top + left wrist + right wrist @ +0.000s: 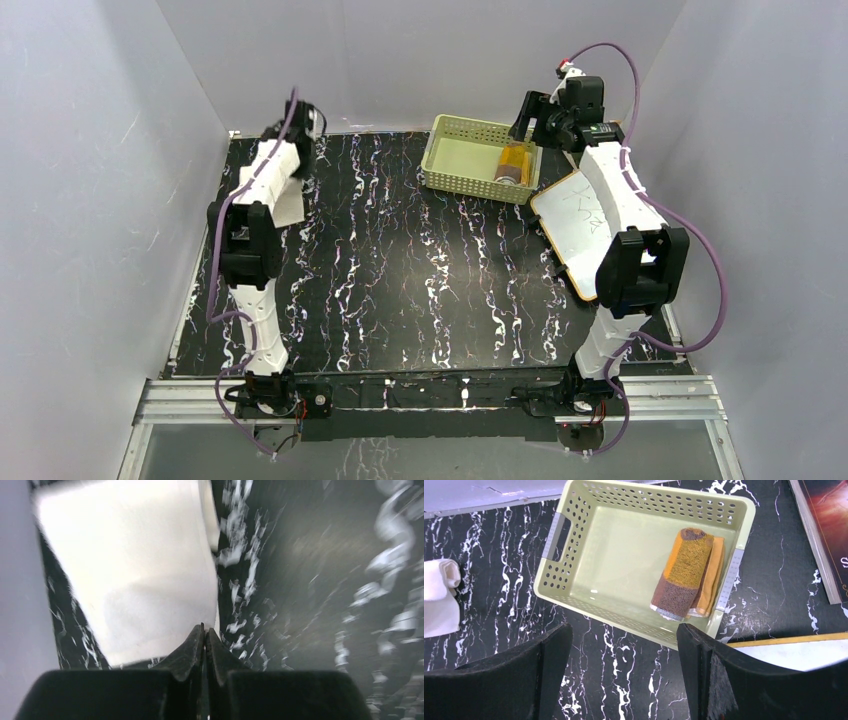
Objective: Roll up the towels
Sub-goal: Pick up the towel at the corner of the board, then place the towel at the center of the board.
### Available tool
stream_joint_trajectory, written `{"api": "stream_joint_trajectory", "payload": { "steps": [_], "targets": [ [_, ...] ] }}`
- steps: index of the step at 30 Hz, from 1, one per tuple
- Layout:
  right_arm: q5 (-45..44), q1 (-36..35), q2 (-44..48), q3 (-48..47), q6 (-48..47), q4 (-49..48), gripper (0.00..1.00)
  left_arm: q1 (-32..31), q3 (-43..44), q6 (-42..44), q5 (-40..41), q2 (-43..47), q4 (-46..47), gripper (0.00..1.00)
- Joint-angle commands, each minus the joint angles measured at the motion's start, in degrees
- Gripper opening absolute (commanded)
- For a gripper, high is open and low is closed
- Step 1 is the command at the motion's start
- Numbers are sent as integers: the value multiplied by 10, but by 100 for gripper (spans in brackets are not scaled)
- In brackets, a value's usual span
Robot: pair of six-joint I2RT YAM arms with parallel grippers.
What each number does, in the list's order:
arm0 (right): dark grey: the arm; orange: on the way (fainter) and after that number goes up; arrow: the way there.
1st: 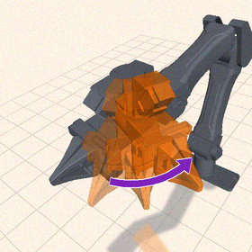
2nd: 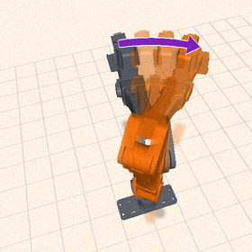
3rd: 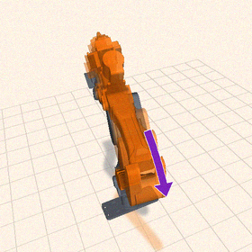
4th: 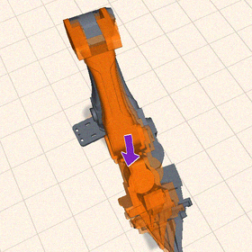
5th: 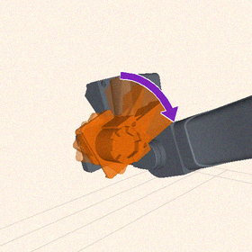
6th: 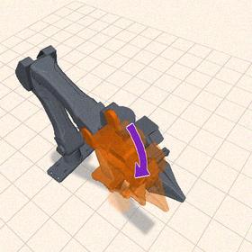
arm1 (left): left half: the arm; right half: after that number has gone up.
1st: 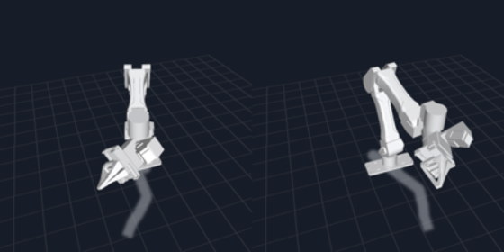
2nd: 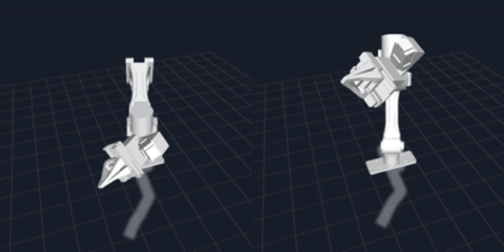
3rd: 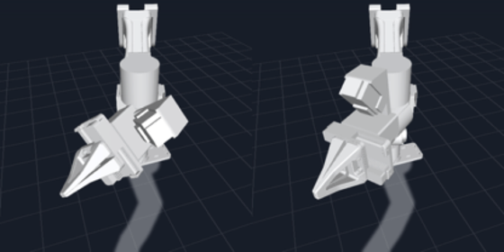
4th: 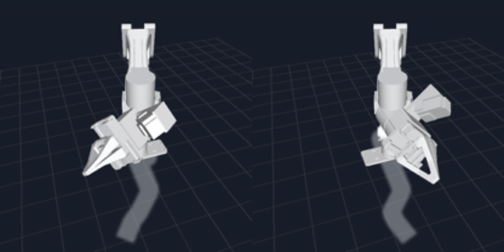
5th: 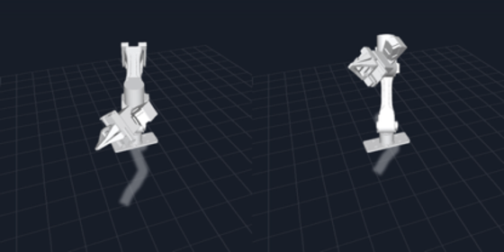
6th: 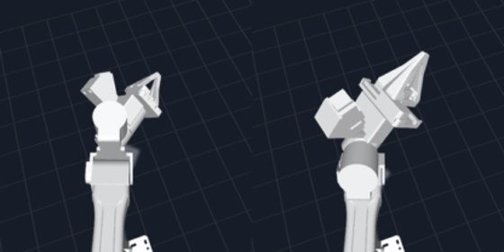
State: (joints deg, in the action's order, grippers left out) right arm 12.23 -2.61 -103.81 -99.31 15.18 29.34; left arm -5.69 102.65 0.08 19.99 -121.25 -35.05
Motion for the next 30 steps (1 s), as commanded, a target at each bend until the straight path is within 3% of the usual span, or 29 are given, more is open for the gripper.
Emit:
{"api": "stream_joint_trajectory", "payload": {
  "steps": [1, 5, 6, 8, 10, 12, 17, 23, 26, 30],
  "targets": [
    [11, -1, 35, -47, 9, -17, 75, -11, 185, 6, -65, 72, -100, 0],
    [20, -5, 61, -40, 18, -29, 75, -69, 388, 23, -158, 114, -162, 0],
    [22, -9, 70, -30, 19, -35, 75, -87, 404, 20, -182, 137, -156, 0],
    [12, -18, 90, -12, 18, -46, 72, -113, 364, -4, -241, 239, -94, 0],
    [-3, -27, 100, 2, 14, -48, 70, -117, 267, -37, -291, 340, 12, 0],
    [-11, -34, 106, 10, 13, -47, 70, -117, 223, -51, -301, 397, 57, 0],
    [-23, -54, 106, 6, 13, -42, 73, -117, 304, -32, -297, 374, -42, 0],
    [-56, -103, 106, 10, -18, -25, 75, -116, 291, -8, -203, 336, -122, 0],
    [-79, -127, 130, 74, -30, -29, 75, -114, 211, -14, -180, 320, -162, 0],
    [-85, -142, 173, 180, -11, -40, 76, -125, -35, -76, -316, 345, -87, 0]
  ]
}}
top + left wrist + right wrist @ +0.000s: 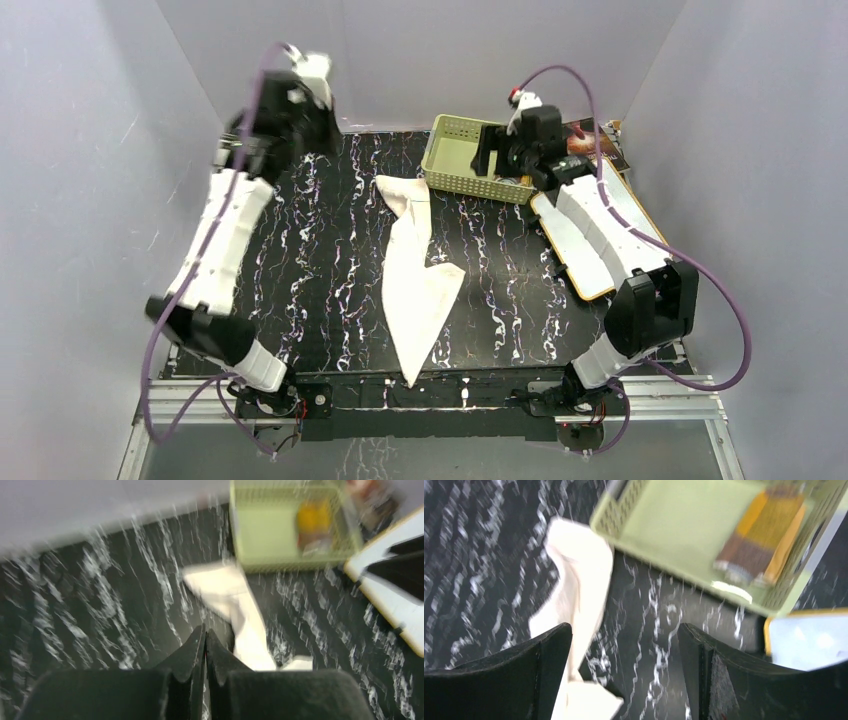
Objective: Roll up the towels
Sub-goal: Place the towel at the center of the board, then flatten out the towel at the center of the board.
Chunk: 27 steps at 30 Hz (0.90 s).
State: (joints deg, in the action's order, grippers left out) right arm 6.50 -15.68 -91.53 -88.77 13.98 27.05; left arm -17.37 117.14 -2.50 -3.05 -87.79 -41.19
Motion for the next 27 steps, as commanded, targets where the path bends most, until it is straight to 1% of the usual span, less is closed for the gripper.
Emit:
{"api": "stream_joint_trajectory", "payload": {
  "steps": [1, 3, 4, 7, 9, 11, 13, 15, 18, 21, 24, 25, 26, 27],
  "targets": [
    [-30, -18, 59, 98, 6, -14, 76, -24, -254, -74, -98, 23, 8, 4],
    [-34, -38, 75, 139, 11, -8, 77, -69, -366, -120, -96, 45, 59, 24],
    [-38, -51, 83, 156, 13, -2, 77, -91, -411, -145, -91, 53, 79, 29],
    [-50, -102, 90, 200, 20, 21, 76, -145, -509, -220, -74, 75, 129, 40],
    [-40, -133, 92, 238, 31, 22, 75, -164, -552, -256, -66, 90, 157, 42],
    [-19, -152, 93, 280, 45, 12, 73, -169, -576, -270, -55, 91, 175, 43],
    [3, -161, 95, 322, 57, -3, 69, -169, -576, -269, -38, 91, 179, 44],
    [17, -164, 96, 346, 63, -18, 65, -170, -557, -259, -30, 83, 175, 45],
    [29, -164, 90, 363, 52, -47, 65, -169, -531, -245, -28, 55, 170, 45],
    [29, -164, 69, 358, 34, -61, 65, -167, -511, -232, -23, 32, 168, 46],
    [32, -165, 49, 349, 23, -85, 65, -158, -483, -214, -17, 6, 171, 53],
    [31, -165, 40, 344, 21, -86, 65, -155, -475, -210, -16, -2, 176, 57],
    [27, -167, 29, 337, 18, -86, 65, -148, -465, -206, -16, -12, 181, 65],
    [18, -169, 17, 330, 15, -83, 65, -143, -453, -202, -13, -26, 181, 69]
  ]
}}
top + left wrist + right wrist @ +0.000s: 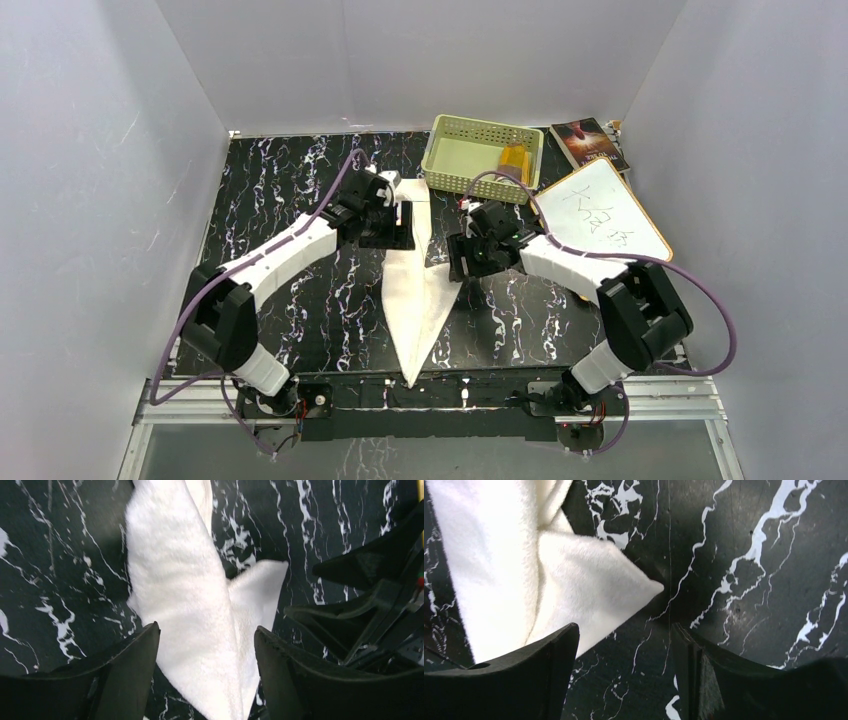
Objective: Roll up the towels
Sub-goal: Flatten out the towel at the center of the board.
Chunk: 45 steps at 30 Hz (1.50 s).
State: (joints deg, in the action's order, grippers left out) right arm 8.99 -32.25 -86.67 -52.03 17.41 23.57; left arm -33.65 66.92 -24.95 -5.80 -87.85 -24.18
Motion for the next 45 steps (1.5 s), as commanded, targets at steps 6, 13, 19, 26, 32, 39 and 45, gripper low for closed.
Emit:
{"api": "stream_joint_trajectory", "payload": {
  "steps": [6, 13, 19, 26, 32, 39, 45],
  "targets": [
    [-76, -31, -80, -74, -42, -31, 64, 40, 124, 47, 46, -120, 33, 75],
    [-101, -44, -109, -68, -53, -34, 52, 46, 183, 60, 29, -220, 64, 73],
    [-124, -43, -114, -60, -54, -25, 1, 98, 135, 69, 55, -246, 51, 34],
    [-114, -16, -74, -96, -36, -15, 0, 246, -62, 57, 53, -33, 38, 0],
    [-161, -17, -48, -272, -67, 39, 0, 262, -196, -17, 61, 158, -12, 58],
    [-61, -82, -24, -467, -175, 71, 0, 274, -195, -38, 135, 353, -15, 98],
    [-64, -240, 14, -483, -256, 83, 0, 276, -109, 15, 166, 348, -44, 98]
  ]
}}
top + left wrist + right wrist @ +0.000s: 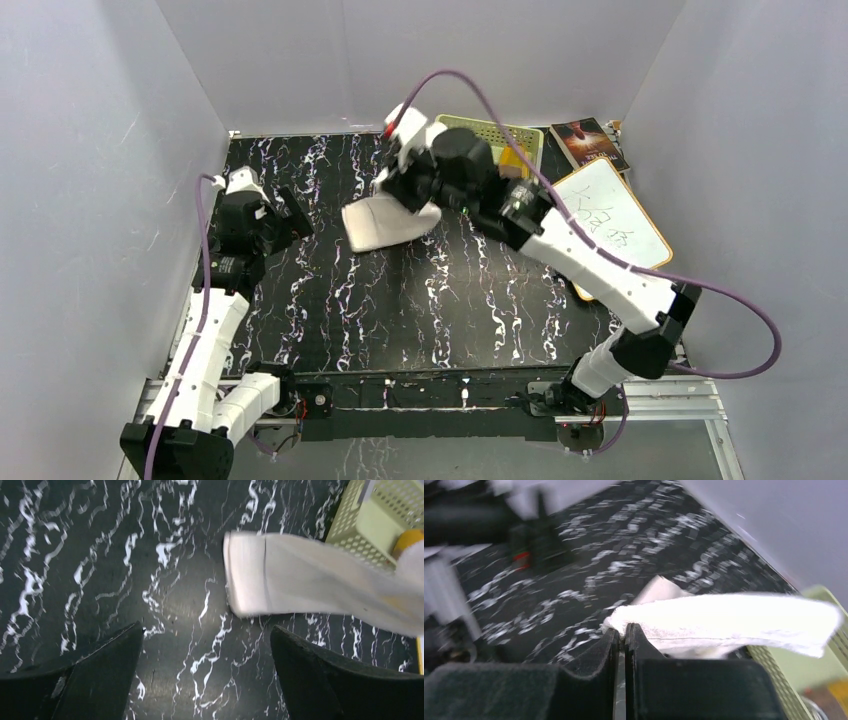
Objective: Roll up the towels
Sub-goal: Flatten out the towel at the center of the board.
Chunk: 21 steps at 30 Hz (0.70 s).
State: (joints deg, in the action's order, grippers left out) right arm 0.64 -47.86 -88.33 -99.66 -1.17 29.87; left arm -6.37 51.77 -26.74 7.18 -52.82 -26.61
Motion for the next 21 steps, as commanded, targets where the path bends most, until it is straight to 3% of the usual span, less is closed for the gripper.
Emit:
{"api": "stream_joint_trajectory", "payload": {
  "steps": [1, 7, 15, 21],
  "targets": [
    [9, -108, 32, -8, -73, 20, 0, 4, 43, 35, 41, 1, -20, 98],
    [-41, -200, -39, -125, -97, 55, 0, 16, 25, 20, 3, 9, -12, 98],
    [-76, -219, -161, -387, -134, 26, 0, 49, 40, 39, 6, 33, -42, 98],
    [-64, -242, -137, -373, -182, -104, 0, 69, 95, 80, -6, -2, -53, 98]
  ]
}}
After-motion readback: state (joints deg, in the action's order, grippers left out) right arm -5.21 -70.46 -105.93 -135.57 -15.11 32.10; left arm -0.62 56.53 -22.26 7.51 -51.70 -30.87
